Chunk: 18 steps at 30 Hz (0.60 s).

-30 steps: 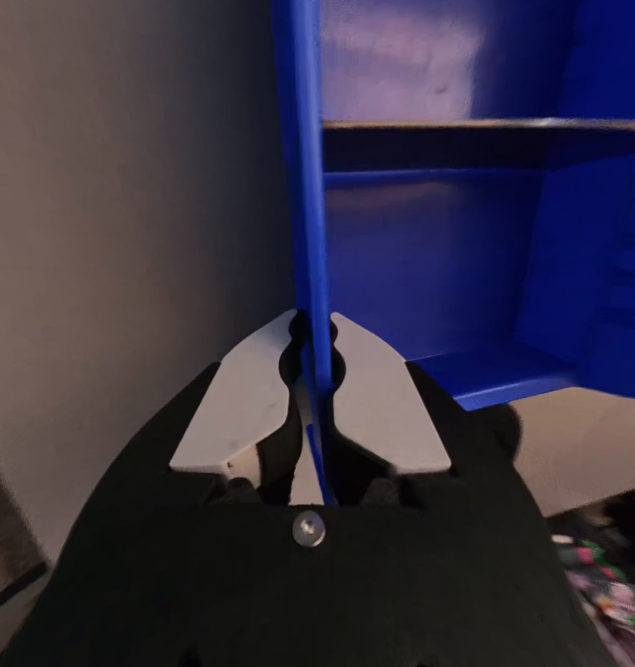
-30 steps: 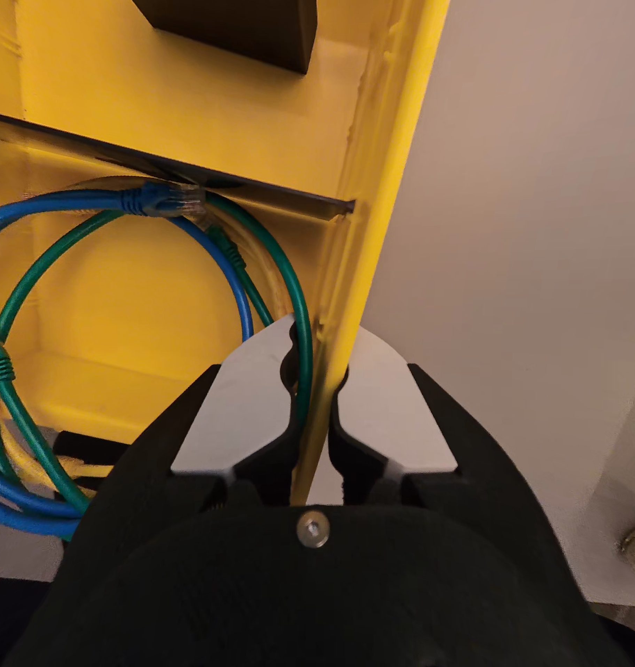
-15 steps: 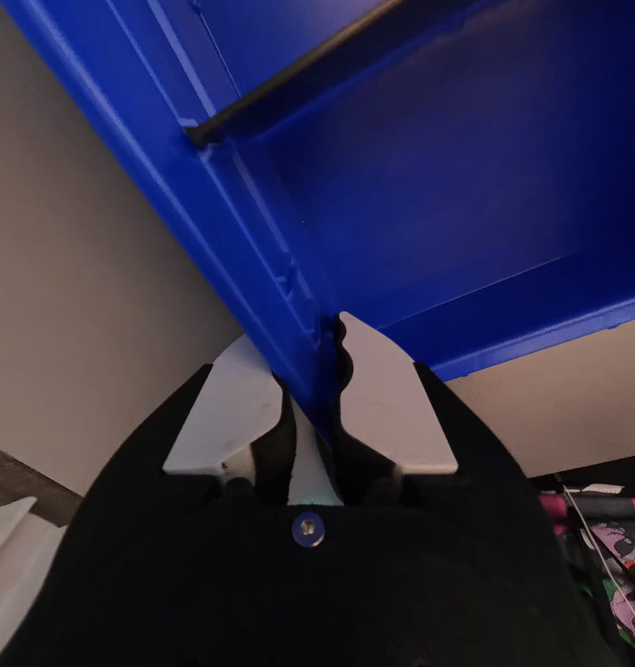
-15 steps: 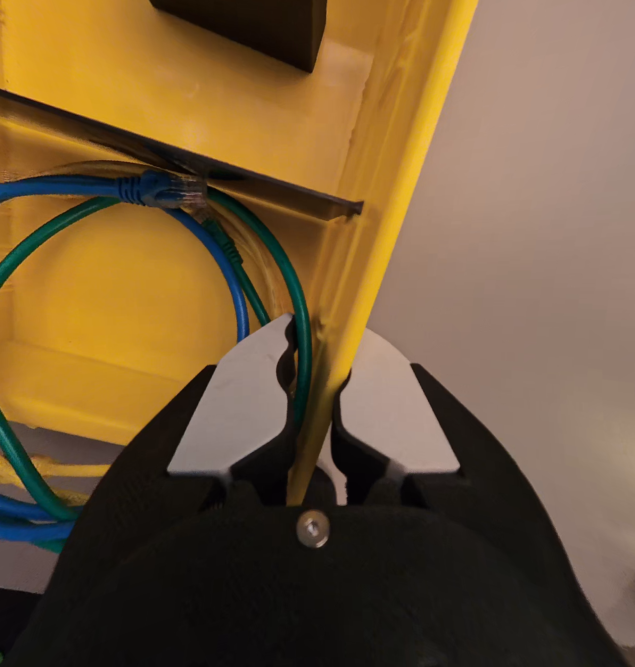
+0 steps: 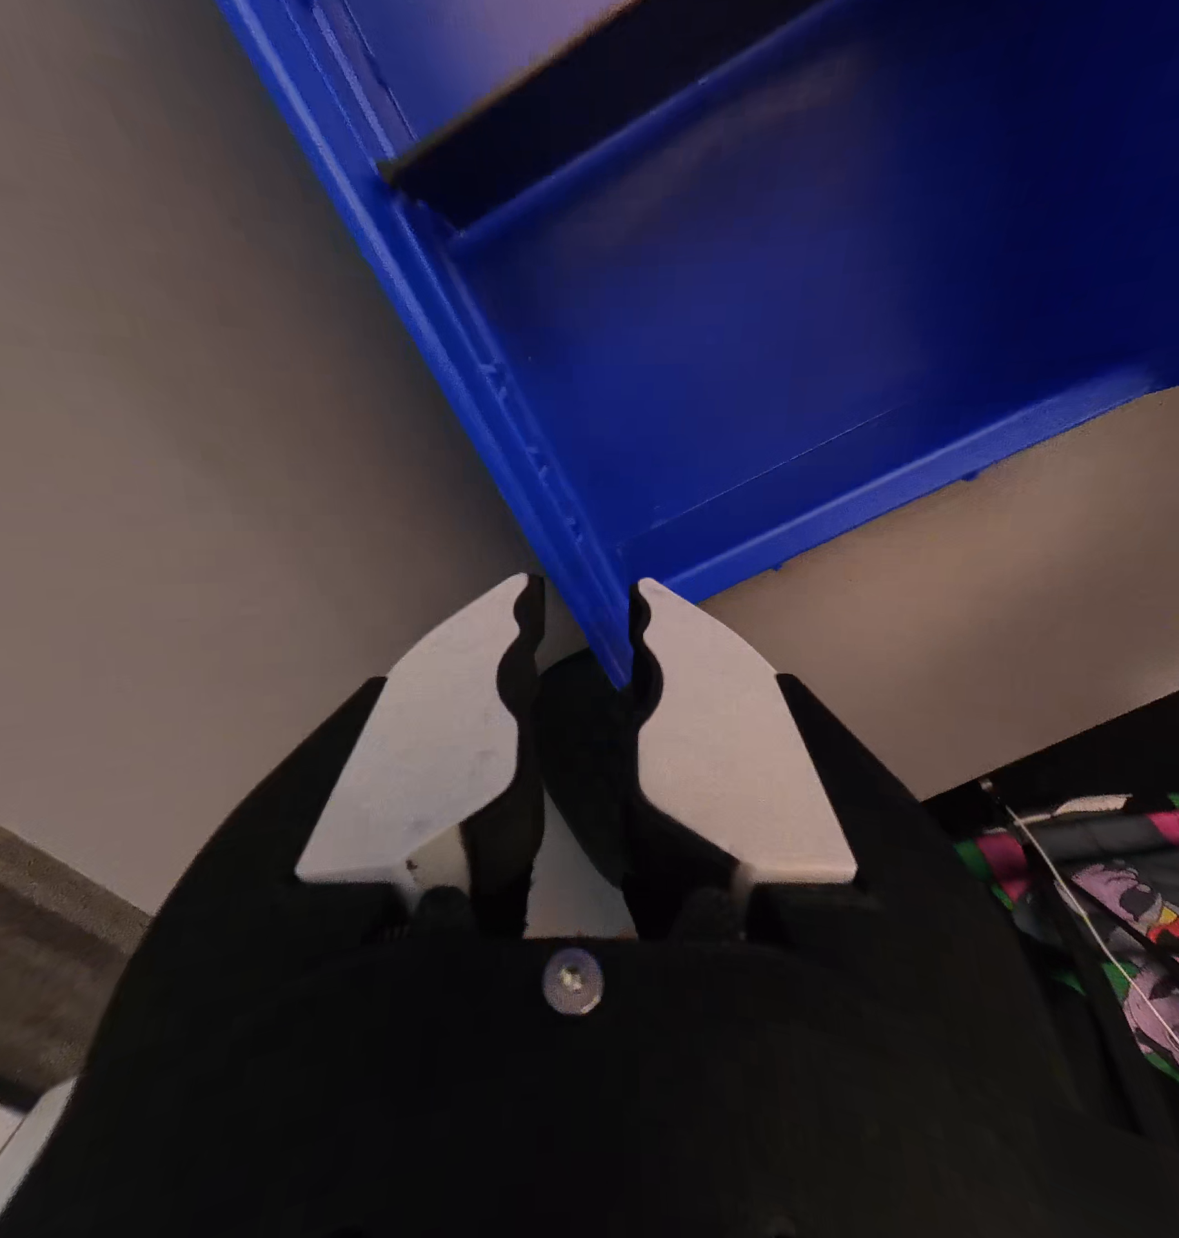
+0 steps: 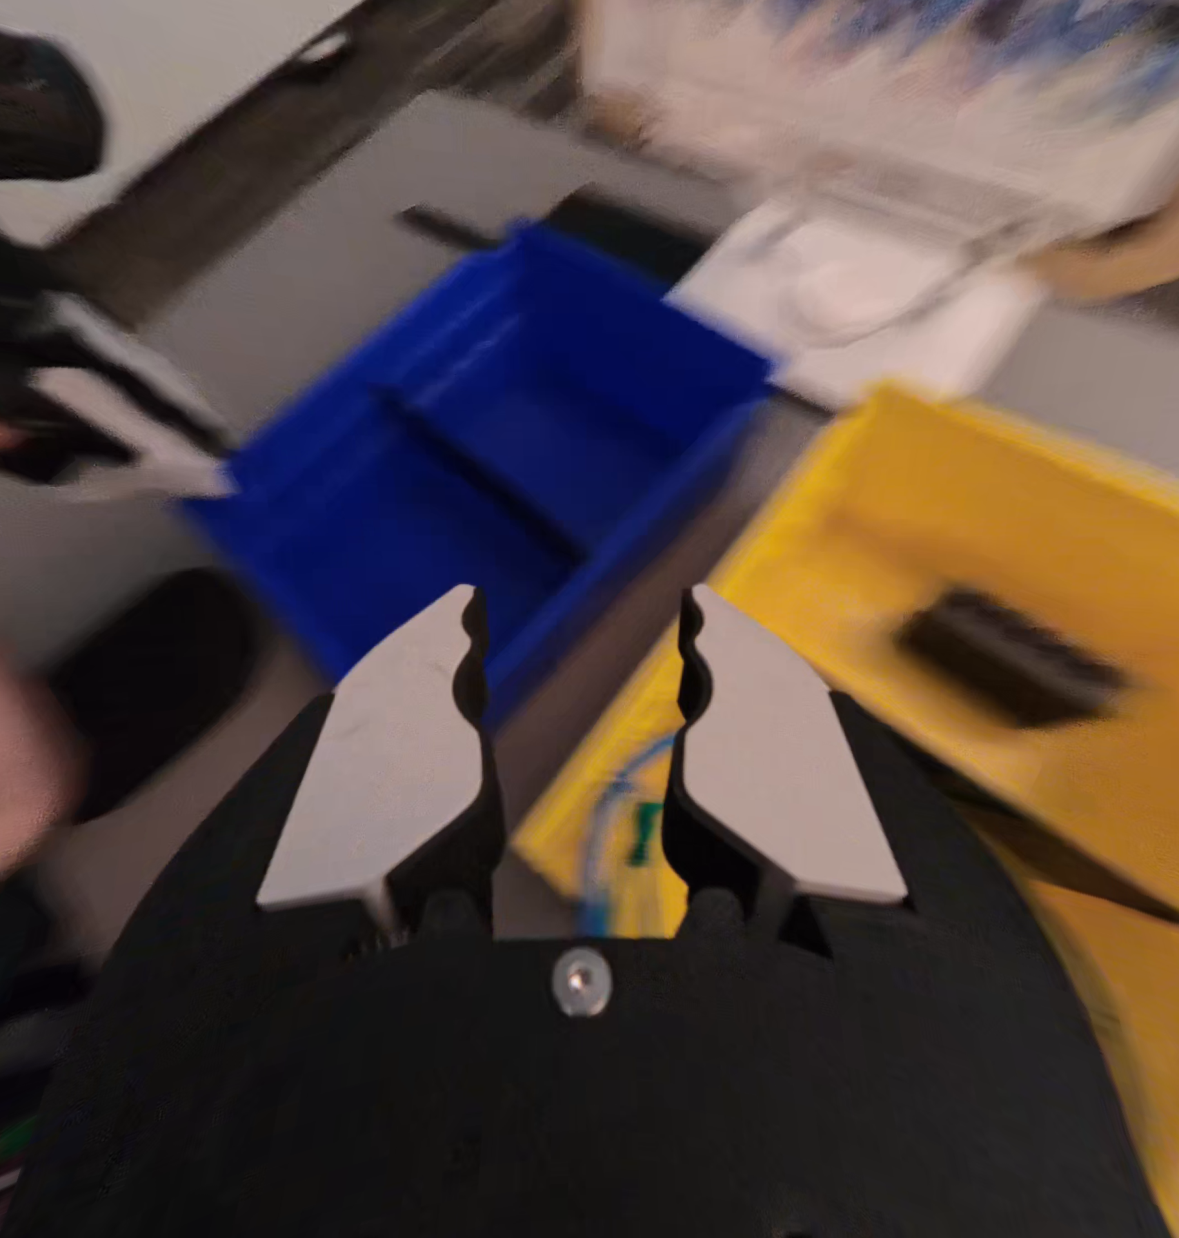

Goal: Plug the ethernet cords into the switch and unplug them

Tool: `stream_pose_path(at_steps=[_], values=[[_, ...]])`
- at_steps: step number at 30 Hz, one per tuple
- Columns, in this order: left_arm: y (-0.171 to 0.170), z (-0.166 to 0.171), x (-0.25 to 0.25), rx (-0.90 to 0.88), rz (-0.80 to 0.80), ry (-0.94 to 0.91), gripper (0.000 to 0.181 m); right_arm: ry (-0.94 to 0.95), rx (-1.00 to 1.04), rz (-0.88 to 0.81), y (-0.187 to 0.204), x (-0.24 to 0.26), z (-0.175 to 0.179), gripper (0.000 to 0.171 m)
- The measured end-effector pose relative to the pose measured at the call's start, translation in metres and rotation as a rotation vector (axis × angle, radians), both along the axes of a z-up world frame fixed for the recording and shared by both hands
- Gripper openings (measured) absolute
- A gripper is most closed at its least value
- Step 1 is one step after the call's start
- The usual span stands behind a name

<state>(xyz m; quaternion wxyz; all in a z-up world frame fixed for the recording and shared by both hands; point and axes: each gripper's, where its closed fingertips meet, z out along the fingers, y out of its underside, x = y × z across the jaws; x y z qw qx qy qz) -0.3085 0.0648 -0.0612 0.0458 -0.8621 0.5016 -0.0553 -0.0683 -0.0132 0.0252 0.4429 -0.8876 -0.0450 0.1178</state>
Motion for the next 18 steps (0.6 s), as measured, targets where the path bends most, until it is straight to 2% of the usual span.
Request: stream_pose_path(at_steps=[1, 3, 6, 10, 14, 18], values=[[-0.001, 0.006, 0.000, 0.025, -0.005, -0.020, 0.023, 0.108, -0.108, 0.069, 0.005, -0.029, -0.011, 0.054], [-0.003, 0.017, -0.002, 0.072, -0.018, -0.045, 0.023, 0.137, -0.338, 0.090, 0.012, -0.051, -0.044, 0.045], [-0.009, 0.028, -0.004, 0.116, -0.042, -0.074, 0.023, -0.016, -0.526, 0.032, 0.017, -0.043, -0.081, 0.045], [-0.012, 0.040, -0.002, 0.162, -0.073, -0.117, 0.023, -0.055, -0.627, -0.050, 0.021, -0.037, -0.096, 0.044], [-0.012, 0.048, 0.002, 0.188, -0.095, -0.153, 0.022, 0.065, -0.674, -0.118, 0.026, -0.049, -0.112, 0.035], [-0.016, 0.052, 0.005, 0.190, -0.129, -0.184, 0.020, 0.102, -0.687, -0.194, 0.032, -0.050, -0.133, 0.035]])
